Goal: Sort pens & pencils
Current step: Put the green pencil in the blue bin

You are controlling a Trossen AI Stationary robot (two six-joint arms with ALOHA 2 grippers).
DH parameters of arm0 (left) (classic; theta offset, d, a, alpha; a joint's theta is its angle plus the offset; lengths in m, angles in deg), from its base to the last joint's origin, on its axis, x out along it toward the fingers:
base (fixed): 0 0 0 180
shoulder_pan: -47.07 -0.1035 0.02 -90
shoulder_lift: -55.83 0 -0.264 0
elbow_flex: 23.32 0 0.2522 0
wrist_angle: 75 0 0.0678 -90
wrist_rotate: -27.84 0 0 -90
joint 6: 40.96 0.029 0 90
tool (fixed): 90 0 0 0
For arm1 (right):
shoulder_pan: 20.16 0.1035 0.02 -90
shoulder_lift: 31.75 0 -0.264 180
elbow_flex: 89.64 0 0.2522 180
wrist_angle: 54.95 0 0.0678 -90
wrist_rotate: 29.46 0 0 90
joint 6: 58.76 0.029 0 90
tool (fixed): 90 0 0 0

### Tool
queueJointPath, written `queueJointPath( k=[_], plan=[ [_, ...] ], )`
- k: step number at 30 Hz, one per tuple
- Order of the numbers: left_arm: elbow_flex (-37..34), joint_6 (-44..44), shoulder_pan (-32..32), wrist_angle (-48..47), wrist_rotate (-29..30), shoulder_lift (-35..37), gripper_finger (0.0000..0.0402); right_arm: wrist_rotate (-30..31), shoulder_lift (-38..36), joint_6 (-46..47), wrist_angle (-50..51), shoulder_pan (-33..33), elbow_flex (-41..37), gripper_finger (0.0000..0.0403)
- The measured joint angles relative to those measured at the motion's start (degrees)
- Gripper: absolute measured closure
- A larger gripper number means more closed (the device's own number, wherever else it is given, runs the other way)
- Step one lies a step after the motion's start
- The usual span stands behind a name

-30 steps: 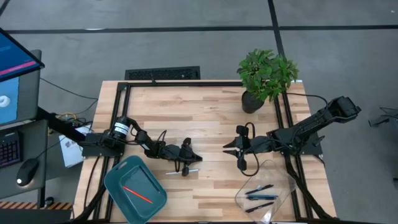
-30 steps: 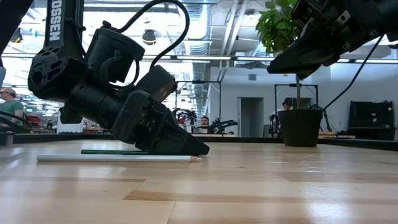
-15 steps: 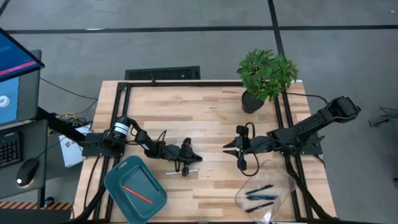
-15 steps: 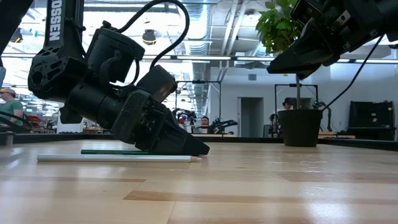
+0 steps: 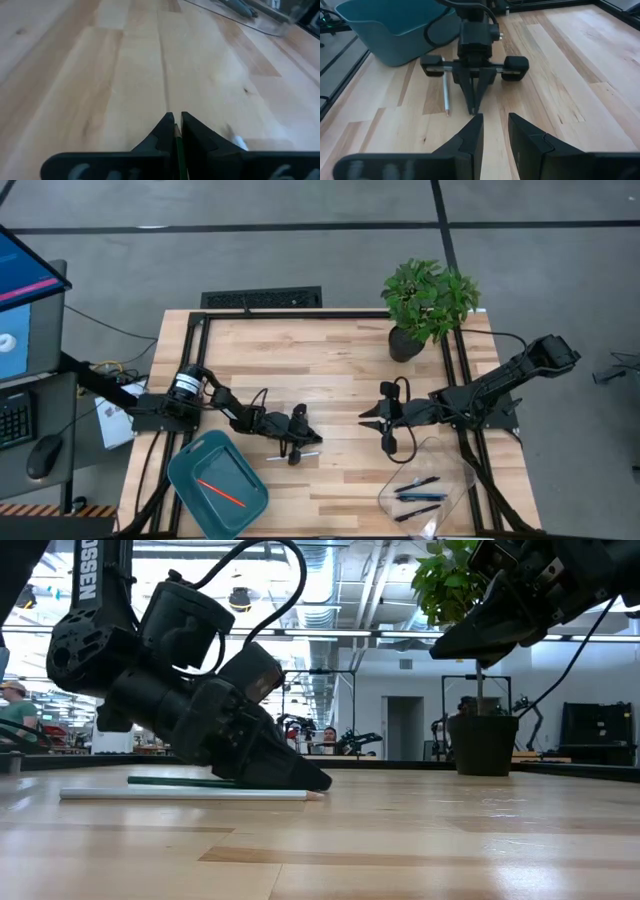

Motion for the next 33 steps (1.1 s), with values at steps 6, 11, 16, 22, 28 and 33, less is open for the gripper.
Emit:
queueJointPath(
  k=[6,11,16,22,28,33],
  plan=[
    [0.1,-0.3,0.1,-2.6,-0.3,1.8,0.0393,0.0,0.0,0.0,0.0,0.0,0.0,0.029],
    [1.4,0.2,0.1,-4.1,-1.4,1.9,0.0393,0.0,0.0,0.0,0.0,0.0,0.0,0.029],
    [3.4,1.5,-0.2,-7.2,-2.1,1.9,0.0393,0.0,0.0,0.0,0.0,0.0,0.0,0.029],
    [5.6,2.8,-1.0,-10.4,-4.2,2.0,0.0393,0.0,0.0,0.0,0.0,0.0,0.0,0.029],
    [7.5,3.8,-1.8,-12.6,-6.7,2.0,0.0393,0.0,0.0,0.0,0.0,0.0,0.0,0.029],
    [8.7,4.7,-2.4,-14.1,-7.9,2.0,0.0393,0.0,0.0,0.0,0.0,0.0,0.0,0.029]
  ],
)
